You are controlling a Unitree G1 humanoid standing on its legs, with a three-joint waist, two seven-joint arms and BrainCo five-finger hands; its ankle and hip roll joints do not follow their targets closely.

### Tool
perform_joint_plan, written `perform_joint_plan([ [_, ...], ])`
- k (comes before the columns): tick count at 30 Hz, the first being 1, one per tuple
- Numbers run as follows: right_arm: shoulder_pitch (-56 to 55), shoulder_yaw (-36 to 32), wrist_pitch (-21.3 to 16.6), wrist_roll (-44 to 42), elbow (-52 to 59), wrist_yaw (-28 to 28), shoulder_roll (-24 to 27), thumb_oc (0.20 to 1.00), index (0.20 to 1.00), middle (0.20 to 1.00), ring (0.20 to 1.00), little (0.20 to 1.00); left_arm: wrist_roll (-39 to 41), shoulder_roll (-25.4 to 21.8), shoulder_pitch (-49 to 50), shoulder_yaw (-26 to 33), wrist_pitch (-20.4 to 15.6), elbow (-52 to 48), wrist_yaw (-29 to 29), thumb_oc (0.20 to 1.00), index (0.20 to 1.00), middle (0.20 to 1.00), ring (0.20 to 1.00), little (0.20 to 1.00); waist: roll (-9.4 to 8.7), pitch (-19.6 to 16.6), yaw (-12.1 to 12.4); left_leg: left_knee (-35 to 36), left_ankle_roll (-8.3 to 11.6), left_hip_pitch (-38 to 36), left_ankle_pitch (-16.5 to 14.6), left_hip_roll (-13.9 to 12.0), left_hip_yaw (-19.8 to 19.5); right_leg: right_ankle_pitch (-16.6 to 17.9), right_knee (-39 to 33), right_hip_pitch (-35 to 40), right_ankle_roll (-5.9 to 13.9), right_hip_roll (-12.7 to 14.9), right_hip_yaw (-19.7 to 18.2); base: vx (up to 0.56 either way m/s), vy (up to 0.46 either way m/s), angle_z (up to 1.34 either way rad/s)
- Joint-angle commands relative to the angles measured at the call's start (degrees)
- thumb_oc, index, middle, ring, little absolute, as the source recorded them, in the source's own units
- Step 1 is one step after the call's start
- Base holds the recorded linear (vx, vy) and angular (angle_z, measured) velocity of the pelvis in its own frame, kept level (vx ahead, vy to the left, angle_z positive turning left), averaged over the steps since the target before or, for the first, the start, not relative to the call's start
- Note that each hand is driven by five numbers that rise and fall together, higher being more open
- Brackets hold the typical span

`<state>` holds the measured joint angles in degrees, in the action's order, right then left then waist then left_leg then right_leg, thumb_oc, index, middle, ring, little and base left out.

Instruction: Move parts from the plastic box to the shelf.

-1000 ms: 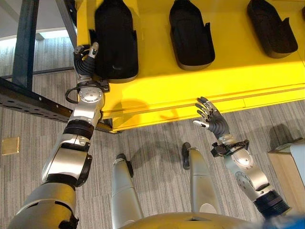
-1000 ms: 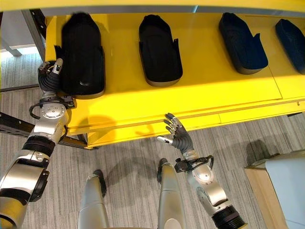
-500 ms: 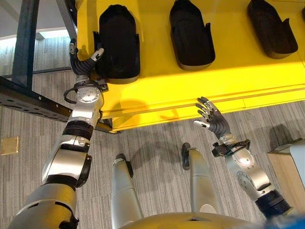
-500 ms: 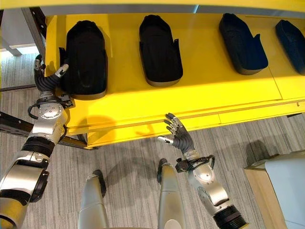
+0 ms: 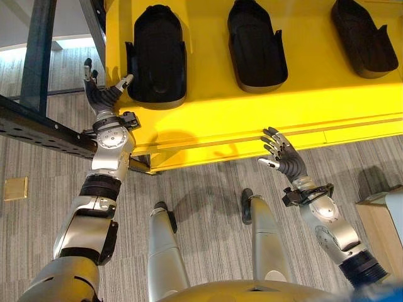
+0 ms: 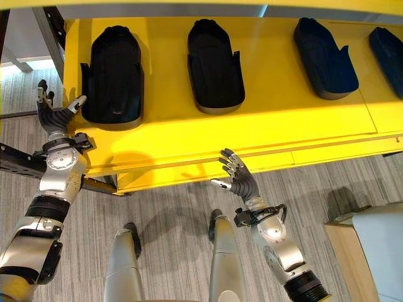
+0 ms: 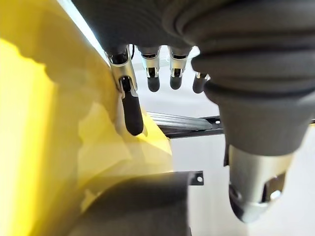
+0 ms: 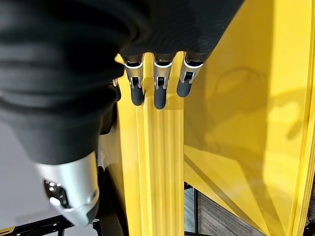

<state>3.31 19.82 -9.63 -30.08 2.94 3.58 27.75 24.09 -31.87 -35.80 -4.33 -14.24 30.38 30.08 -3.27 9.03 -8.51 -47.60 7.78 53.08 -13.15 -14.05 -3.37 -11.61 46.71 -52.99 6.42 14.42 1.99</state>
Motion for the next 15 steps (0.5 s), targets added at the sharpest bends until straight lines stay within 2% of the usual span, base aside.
perform_joint_plan([
  [1,0.3,-1.7,-2.1,-0.2,4.1,-0.6,1.9,1.0,1.0,1.0,1.0,1.0,-1.5,0.3,1.3,2.7,-2.1,-2.3,1.3,1.0,1.0,1.0,1.0,1.0,0.77,0.3,1.0,3.8,-0.88,1.0,3.0,-1.6,1.0,0.3,-1.6,1.4,0.79,2.1,-0.3,0.0,0.0,0.0],
  [7,-1.1,-3.0,-2.2,0.0,4.9,-1.2,1.8,1.0,1.0,1.0,1.0,1.0,-3.8,-0.3,4.5,6.0,-4.1,-12.8,2.4,1.0,1.0,1.0,1.0,1.0,0.88,0.3,1.6,3.8,-0.94,1.1,2.8,-1.4,0.8,0.1,-1.6,1.6,0.7,2.1,-0.2,0.0,-0.005,0.01],
  [9,-1.8,-4.0,-2.4,-0.3,5.3,-1.7,1.7,1.0,1.0,1.0,1.0,1.0,-9.3,-1.2,7.9,7.9,-4.8,-21.9,2.7,1.0,1.0,1.0,1.0,1.0,0.8,0.4,2.2,4.1,-0.96,0.9,2.6,-1.2,0.8,0.1,-2.1,2.1,0.67,2.1,-0.1,0.01,-0.026,0.06],
  [11,-2.0,-4.4,-2.5,-0.3,5.4,-1.9,1.7,1.0,1.0,1.0,1.0,1.0,-11.7,-1.5,9.4,8.6,-4.7,-24.8,2.5,1.0,1.0,1.0,1.0,1.0,0.76,0.5,2.4,4.2,-0.96,0.8,2.6,-1.2,0.8,0.0,-2.2,2.2,0.67,2.1,0.0,0.0,-0.01,0.05],
  [15,-2.2,-5.2,-2.6,-0.5,5.3,-2.4,1.5,1.0,1.0,1.0,1.0,1.0,-24.3,-3.4,14.1,9.2,-1.8,-32.6,2.8,1.0,1.0,1.0,1.0,1.0,0.58,0.8,3.0,4.5,-1.07,0.4,2.4,-1.2,0.8,-0.2,-2.4,2.7,0.71,2.0,0.0,0.0,0.0,0.0],
])
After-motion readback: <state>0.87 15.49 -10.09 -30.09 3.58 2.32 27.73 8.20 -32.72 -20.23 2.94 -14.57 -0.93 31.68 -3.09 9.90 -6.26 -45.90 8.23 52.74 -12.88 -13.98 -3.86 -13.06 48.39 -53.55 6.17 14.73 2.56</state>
